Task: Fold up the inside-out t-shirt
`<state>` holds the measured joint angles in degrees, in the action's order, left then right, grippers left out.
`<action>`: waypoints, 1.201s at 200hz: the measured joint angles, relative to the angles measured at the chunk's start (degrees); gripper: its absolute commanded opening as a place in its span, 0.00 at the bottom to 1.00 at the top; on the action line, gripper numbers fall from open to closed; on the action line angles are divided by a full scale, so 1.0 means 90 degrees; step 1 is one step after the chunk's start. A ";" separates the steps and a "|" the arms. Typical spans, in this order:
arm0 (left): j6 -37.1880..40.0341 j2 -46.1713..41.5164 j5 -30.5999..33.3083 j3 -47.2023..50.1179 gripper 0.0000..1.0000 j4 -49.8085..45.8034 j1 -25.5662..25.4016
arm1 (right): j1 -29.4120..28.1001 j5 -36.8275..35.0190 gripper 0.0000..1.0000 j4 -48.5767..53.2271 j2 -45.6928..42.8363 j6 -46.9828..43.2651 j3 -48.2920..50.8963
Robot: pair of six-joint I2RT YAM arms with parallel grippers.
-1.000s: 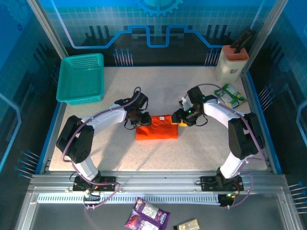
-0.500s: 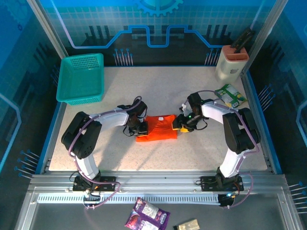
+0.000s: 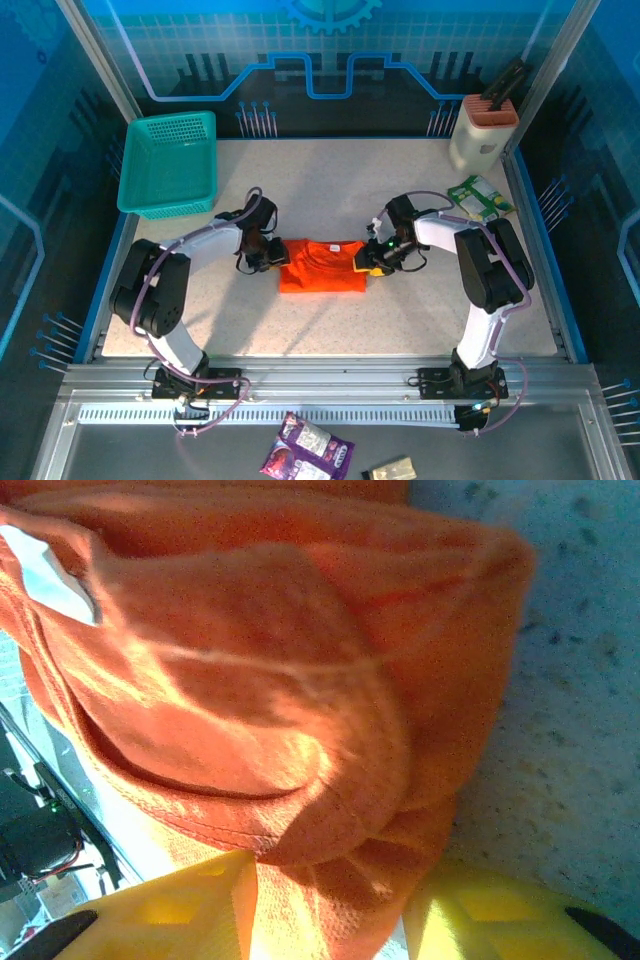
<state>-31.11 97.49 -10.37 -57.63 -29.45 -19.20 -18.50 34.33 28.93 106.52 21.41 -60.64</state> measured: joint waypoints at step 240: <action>0.0175 -0.0051 -0.0114 0.0010 0.29 0.0143 0.0585 | 0.2329 -0.2829 0.00 0.3310 0.4248 -0.1151 -0.8160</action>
<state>-29.54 97.03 -11.40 -57.54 -28.16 -13.93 2.46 8.86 58.72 144.75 11.05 -134.08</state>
